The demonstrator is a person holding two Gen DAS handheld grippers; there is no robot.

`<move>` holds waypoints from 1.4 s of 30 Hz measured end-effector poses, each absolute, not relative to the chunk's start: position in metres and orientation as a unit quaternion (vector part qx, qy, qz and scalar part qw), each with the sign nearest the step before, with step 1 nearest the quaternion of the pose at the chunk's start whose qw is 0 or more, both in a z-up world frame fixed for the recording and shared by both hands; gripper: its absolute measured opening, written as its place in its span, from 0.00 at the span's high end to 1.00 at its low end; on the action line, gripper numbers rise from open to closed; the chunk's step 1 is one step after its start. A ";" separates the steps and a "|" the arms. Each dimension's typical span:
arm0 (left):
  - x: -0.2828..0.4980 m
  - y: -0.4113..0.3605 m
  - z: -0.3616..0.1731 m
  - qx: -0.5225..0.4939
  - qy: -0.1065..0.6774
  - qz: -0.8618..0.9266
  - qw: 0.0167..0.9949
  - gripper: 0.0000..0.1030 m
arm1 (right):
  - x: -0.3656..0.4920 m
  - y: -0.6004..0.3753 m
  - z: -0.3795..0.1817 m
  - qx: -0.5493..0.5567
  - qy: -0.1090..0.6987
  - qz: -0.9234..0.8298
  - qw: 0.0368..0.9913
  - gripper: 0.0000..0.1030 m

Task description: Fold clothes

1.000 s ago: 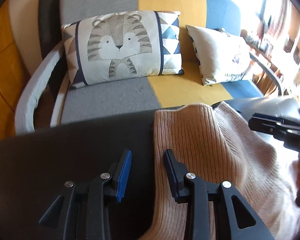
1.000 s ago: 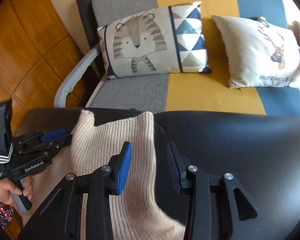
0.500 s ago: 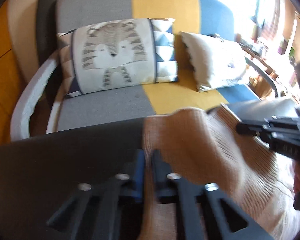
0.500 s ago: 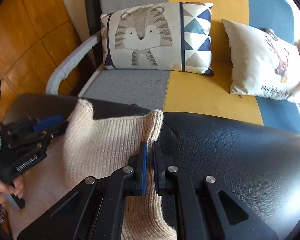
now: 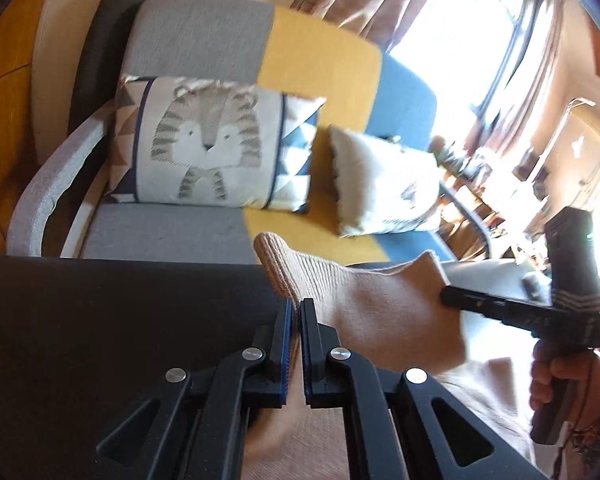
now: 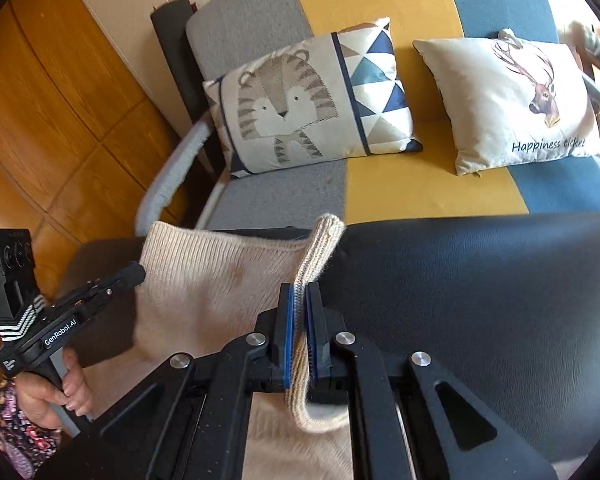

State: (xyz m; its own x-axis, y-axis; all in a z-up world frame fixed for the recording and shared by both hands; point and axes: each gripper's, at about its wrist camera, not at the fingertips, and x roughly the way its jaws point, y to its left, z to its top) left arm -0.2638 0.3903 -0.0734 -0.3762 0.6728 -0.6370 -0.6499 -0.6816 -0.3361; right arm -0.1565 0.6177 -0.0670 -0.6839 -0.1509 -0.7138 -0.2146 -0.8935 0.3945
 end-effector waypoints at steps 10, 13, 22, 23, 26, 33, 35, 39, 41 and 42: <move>-0.198 0.360 -0.066 -0.375 -0.012 0.820 0.433 0.97 | -0.101 0.586 -0.050 -0.394 0.220 0.892 -0.001 0.95; -0.187 0.347 -0.071 -0.379 -0.029 0.819 0.431 0.97 | -0.088 0.579 -0.054 -0.395 0.223 0.891 -0.001 0.95; -0.153 0.288 -0.086 -0.377 -0.102 0.820 0.419 0.98 | -0.037 0.561 -0.072 -0.400 0.239 0.885 0.000 0.95; -0.150 0.283 -0.088 -0.379 -0.106 0.819 0.417 0.98 | -0.031 0.558 -0.077 -0.404 0.240 0.883 0.001 0.95; -0.138 0.270 -0.100 -0.396 -0.121 0.811 0.413 0.98 | -0.016 0.555 -0.092 -0.415 0.250 0.875 0.007 0.95; -0.128 0.258 -0.143 -0.495 -0.215 0.744 0.393 0.82 | 0.009 0.550 -0.121 -0.447 0.265 0.854 0.015 0.94; -0.125 0.255 -0.151 -0.516 -0.239 0.727 0.386 0.78 | 0.021 0.551 -0.120 -0.440 0.280 0.853 0.015 0.94; -0.122 0.252 -0.156 -0.520 -0.276 0.708 0.391 0.69 | 0.043 0.562 -0.125 -0.389 0.374 0.842 -0.011 0.69; -0.122 0.253 -0.155 -0.514 -0.291 0.703 0.396 0.67 | 0.047 0.566 -0.133 -0.370 0.426 0.825 -0.020 0.61; -0.122 0.255 -0.153 -0.512 -0.296 0.701 0.398 0.66 | 0.046 0.567 -0.137 -0.366 0.443 0.818 -0.023 0.60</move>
State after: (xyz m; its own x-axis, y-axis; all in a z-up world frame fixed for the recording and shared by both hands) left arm -0.1217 0.2550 -0.1534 -0.1598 0.8615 -0.4819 -0.2552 -0.5076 -0.8229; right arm 0.0461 0.5670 -0.1365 -0.7315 -0.3624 -0.5775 -0.2856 -0.6064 0.7421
